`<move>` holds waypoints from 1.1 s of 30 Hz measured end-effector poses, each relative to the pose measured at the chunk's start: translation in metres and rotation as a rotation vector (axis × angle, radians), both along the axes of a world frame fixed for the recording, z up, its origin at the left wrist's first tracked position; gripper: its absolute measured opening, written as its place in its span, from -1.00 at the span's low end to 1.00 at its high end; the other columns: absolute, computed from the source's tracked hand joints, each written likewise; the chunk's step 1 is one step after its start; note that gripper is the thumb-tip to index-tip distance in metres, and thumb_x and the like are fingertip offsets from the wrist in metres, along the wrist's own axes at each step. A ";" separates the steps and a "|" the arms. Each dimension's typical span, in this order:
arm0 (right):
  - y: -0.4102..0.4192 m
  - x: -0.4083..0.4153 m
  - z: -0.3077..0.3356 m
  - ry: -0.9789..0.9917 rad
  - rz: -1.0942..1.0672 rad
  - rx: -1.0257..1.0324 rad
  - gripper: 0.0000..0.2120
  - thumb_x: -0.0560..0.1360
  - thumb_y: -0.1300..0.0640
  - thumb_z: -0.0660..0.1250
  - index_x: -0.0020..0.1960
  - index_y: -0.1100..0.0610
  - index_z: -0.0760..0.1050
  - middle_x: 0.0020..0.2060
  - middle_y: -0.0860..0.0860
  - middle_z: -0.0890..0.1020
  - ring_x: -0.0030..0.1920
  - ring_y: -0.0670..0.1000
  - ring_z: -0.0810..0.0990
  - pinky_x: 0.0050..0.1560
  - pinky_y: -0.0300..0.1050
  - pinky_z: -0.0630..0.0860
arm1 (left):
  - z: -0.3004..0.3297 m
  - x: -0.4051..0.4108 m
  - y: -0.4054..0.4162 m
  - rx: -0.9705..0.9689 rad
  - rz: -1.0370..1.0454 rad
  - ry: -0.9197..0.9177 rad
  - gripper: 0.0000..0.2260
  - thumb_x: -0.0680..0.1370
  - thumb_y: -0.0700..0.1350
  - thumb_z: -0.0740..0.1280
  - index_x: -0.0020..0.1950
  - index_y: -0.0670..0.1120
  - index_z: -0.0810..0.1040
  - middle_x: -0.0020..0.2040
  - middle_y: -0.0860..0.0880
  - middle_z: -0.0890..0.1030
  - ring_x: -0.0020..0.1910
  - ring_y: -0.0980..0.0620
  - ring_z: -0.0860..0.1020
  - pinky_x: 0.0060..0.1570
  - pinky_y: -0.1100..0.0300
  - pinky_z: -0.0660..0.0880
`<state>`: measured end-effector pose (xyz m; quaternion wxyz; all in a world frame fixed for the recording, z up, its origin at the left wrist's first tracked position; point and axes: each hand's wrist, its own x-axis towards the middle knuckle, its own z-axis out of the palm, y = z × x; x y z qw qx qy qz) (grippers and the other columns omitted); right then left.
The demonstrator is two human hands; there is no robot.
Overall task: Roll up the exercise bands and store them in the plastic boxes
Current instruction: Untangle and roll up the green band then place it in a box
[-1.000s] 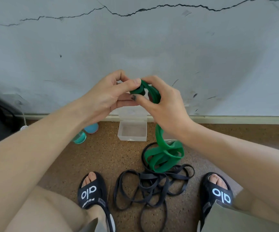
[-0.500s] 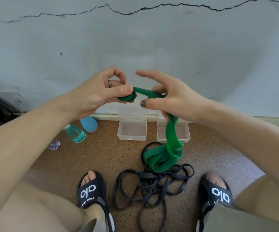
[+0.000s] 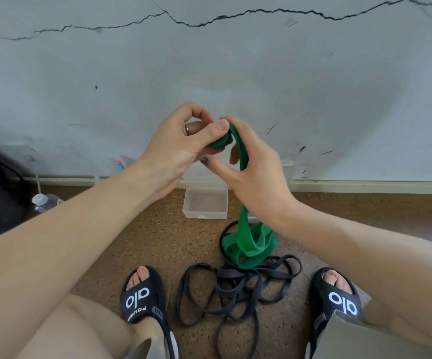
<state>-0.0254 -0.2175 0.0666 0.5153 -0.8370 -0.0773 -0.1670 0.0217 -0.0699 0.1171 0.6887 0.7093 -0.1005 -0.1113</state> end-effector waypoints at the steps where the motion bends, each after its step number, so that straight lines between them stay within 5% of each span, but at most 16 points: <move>1: 0.000 0.002 -0.002 -0.027 -0.039 -0.032 -0.60 0.56 -0.04 0.43 0.37 -0.09 0.47 -0.09 -0.17 0.58 -0.13 -0.08 0.51 -0.10 -0.15 0.52 | 0.001 0.000 0.000 0.006 -0.019 0.017 -0.87 0.59 -0.17 0.41 0.00 -0.13 0.47 -0.07 -0.14 0.70 0.01 -0.11 0.71 0.02 0.13 0.64; 8: -0.011 0.014 0.006 -0.092 0.027 -0.155 -0.70 0.57 -0.01 0.42 0.29 -0.06 0.57 -0.15 -0.05 0.58 -0.16 -0.06 0.48 -0.15 -0.11 0.48 | 0.008 0.006 0.010 0.001 -0.133 0.053 -0.77 0.48 -0.08 0.43 -0.01 -0.13 0.43 -0.08 -0.17 0.68 -0.01 -0.12 0.72 -0.09 0.19 0.63; 13: -0.014 0.013 0.018 -0.043 0.219 -0.167 -0.74 0.54 0.03 0.47 0.22 -0.04 0.60 -0.33 -0.22 0.47 -0.28 -0.13 0.42 -0.24 -0.34 0.32 | 0.018 0.015 0.023 0.099 -0.295 0.144 -0.72 0.47 -0.10 0.47 0.05 -0.14 0.42 -0.03 -0.24 0.70 -0.02 -0.14 0.71 -0.09 0.18 0.64; 18: -0.030 0.017 0.026 0.199 0.344 -0.232 -0.53 0.55 0.13 0.45 0.43 -0.13 0.49 -0.31 -0.50 0.54 -0.24 -0.36 0.52 -0.16 -0.48 0.36 | 0.020 0.015 0.034 0.420 -0.304 0.022 -0.59 0.39 -0.05 0.48 0.12 -0.19 0.42 -0.06 -0.16 0.75 -0.05 -0.05 0.74 -0.08 0.25 0.61; 23: -0.054 0.030 0.042 0.311 0.324 -0.298 -0.60 0.60 0.11 0.38 0.38 -0.22 0.51 -0.23 -0.07 0.68 -0.45 -0.23 0.48 -0.37 -0.39 0.40 | 0.013 0.014 0.045 0.552 -0.354 0.014 -0.55 0.36 -0.04 0.52 0.15 -0.14 0.46 -0.01 -0.10 0.76 0.05 -0.13 0.72 0.15 0.06 0.62; 26: -0.062 0.034 0.045 0.336 0.305 -0.319 -0.62 0.63 0.14 0.31 0.36 -0.22 0.53 -0.23 -0.07 0.68 -0.43 -0.17 0.51 -0.34 -0.33 0.49 | 0.014 0.017 0.049 0.464 -0.298 0.003 -0.58 0.40 -0.05 0.48 0.17 -0.18 0.49 0.00 -0.15 0.75 0.05 -0.15 0.71 0.12 0.11 0.64; 29: -0.057 0.031 0.042 0.334 0.324 -0.368 -0.60 0.66 0.12 0.26 0.42 -0.23 0.48 -0.22 -0.09 0.67 -0.45 -0.19 0.46 -0.42 -0.38 0.37 | 0.013 0.018 0.048 0.299 -0.197 0.017 -0.67 0.45 -0.08 0.46 0.16 -0.14 0.51 0.01 -0.22 0.73 0.07 -0.19 0.70 0.13 0.09 0.64; 33: -0.053 0.026 0.044 0.320 0.309 -0.276 -0.49 0.68 0.09 0.24 0.53 -0.33 0.29 -0.06 -0.16 0.66 -0.40 -0.36 0.48 -0.38 -0.51 0.34 | 0.011 0.020 0.043 0.137 -0.104 0.052 -0.71 0.45 -0.09 0.45 0.13 -0.09 0.52 0.02 -0.26 0.72 0.05 -0.19 0.71 0.08 0.11 0.65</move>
